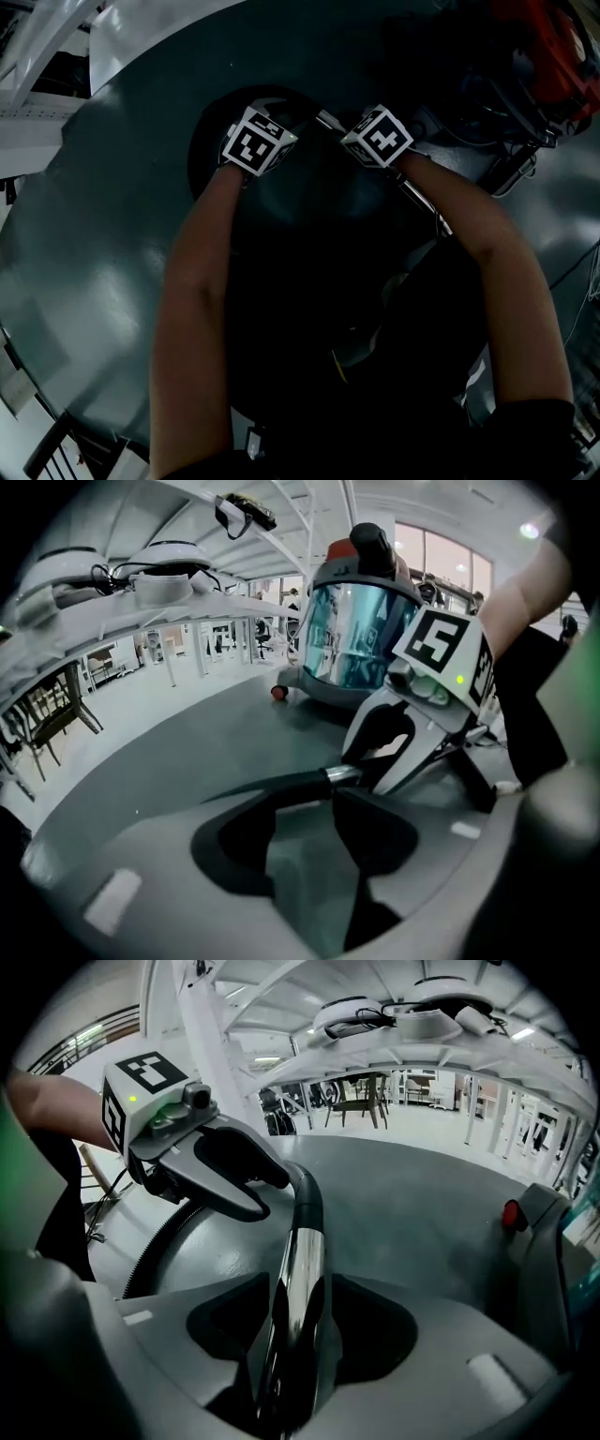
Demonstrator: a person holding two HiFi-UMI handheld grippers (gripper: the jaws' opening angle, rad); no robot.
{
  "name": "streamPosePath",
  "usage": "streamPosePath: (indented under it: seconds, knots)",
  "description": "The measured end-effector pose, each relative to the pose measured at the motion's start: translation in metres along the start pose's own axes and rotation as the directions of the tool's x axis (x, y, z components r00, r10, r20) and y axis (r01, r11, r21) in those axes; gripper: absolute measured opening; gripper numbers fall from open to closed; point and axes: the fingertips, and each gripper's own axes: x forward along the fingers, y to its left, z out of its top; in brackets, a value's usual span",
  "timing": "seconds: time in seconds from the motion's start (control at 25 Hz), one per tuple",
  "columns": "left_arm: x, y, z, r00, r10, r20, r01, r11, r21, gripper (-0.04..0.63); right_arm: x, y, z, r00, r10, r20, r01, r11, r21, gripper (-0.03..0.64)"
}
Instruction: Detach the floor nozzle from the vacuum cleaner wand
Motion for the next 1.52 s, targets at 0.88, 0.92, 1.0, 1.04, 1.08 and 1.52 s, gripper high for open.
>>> streamPosePath:
  seconds: [0.88, 0.92, 1.0, 1.04, 1.08, 1.52]
  knots:
    - [-0.009, 0.022, 0.02, 0.989, 0.143, 0.034, -0.147, 0.957, 0.251, 0.249, -0.017, -0.009, 0.002, 0.993, -0.042, -0.111, 0.046, 0.999, 0.029, 0.17]
    - [-0.01, 0.023, 0.021, 0.988, 0.15, 0.035, -0.154, 0.953, 0.262, 0.25, -0.019, -0.008, 0.003, 0.993, -0.045, -0.112, 0.048, 0.999, 0.024, 0.17]
    - [-0.01, 0.022, 0.022, 0.985, 0.167, 0.038, -0.171, 0.938, 0.301, 0.255, -0.021, -0.007, 0.003, 0.992, -0.038, -0.118, 0.041, 0.999, 0.024, 0.172]
    - [-0.01, 0.022, 0.023, 0.984, 0.173, 0.041, -0.177, 0.928, 0.328, 0.259, -0.024, -0.007, 0.004, 0.992, -0.034, -0.121, 0.038, 0.999, 0.027, 0.172]
    - [-0.011, 0.021, 0.024, 0.983, 0.176, 0.045, -0.181, 0.916, 0.358, 0.267, -0.026, -0.008, 0.004, 0.992, -0.031, -0.125, 0.035, 0.999, 0.032, 0.172]
    - [-0.007, 0.002, 0.032, 0.986, 0.164, 0.02, -0.137, 0.746, 0.652, 0.267, -0.034, 0.008, 0.008, 0.986, 0.047, -0.16, -0.04, 0.998, 0.048, 0.172]
